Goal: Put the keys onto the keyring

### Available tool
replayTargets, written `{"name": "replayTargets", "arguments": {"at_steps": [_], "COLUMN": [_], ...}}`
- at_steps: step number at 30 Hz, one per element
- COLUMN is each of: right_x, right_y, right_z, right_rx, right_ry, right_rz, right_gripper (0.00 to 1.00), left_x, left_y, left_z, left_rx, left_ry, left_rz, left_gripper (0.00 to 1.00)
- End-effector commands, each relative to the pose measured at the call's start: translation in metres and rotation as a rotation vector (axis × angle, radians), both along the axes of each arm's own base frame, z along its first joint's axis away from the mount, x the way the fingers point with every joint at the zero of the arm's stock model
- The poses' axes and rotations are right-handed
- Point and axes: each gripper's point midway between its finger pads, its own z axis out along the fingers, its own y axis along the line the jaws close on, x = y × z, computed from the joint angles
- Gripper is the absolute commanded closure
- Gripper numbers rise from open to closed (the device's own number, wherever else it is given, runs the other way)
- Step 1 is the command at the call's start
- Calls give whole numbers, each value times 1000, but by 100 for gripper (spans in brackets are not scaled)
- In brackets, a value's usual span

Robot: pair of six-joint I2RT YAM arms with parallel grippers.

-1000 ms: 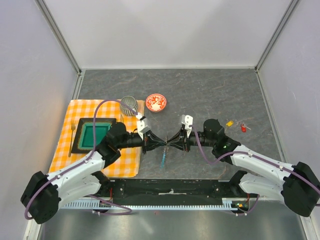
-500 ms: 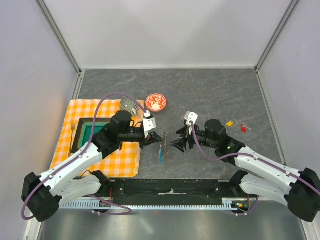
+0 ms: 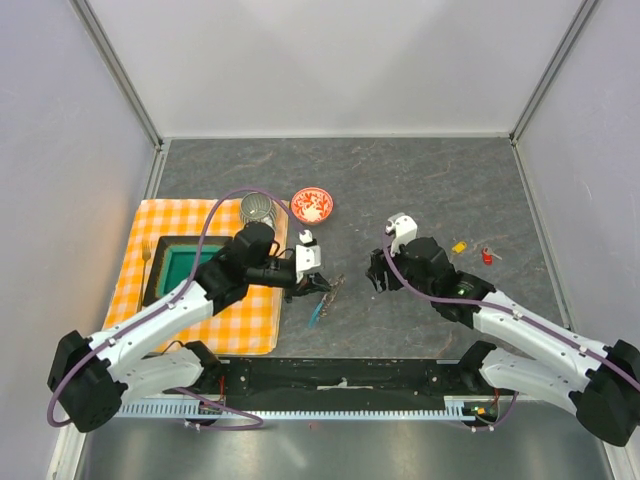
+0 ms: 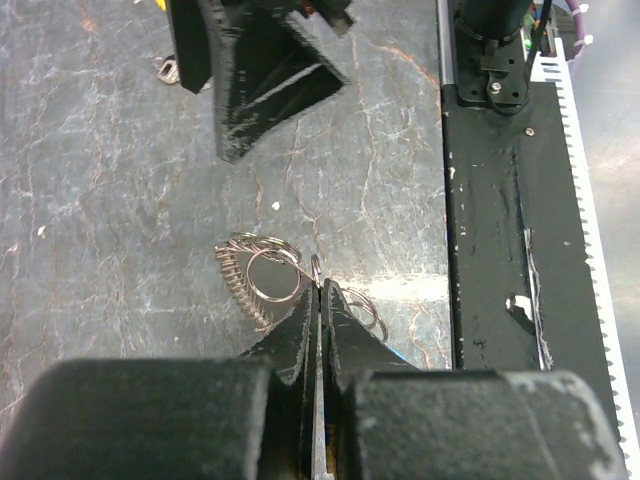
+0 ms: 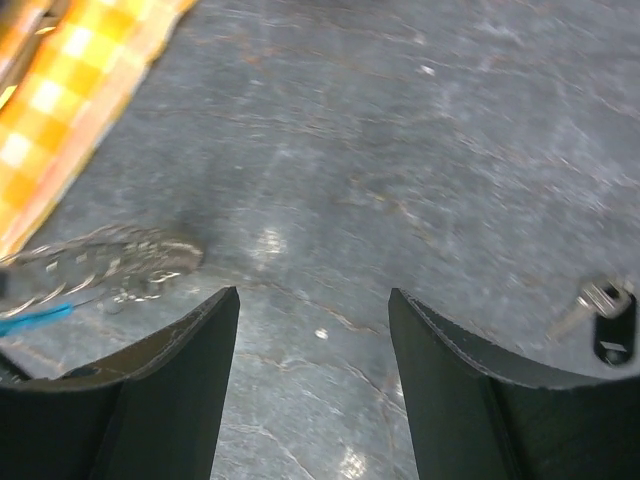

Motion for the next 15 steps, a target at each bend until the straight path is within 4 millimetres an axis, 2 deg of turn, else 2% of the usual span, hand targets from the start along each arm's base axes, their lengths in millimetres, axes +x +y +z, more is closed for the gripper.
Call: {"name": "replayTargets", "arguments": {"at_steps": [1, 5, 10, 15], "right_x": [20, 34, 52, 71], "right_y": [-41, -67, -106, -132], "right_z": [4, -4, -27, -41], "right_rx": [-39, -73, -122, -187], "right_ry": [7, 56, 145, 163], "right_rz": [-277, -392, -538, -616], "right_gripper": [32, 34, 38, 44], "left_x": [-8, -15, -8, -5], "left_y": [-3, -6, -7, -8], "left_z": [-20, -31, -29, -32], "left_rx": [68, 124, 149, 185], "left_ry": [0, 17, 1, 17], "left_rz": [-46, -55, -28, -33], "left_gripper": [98, 98, 98, 98]}}
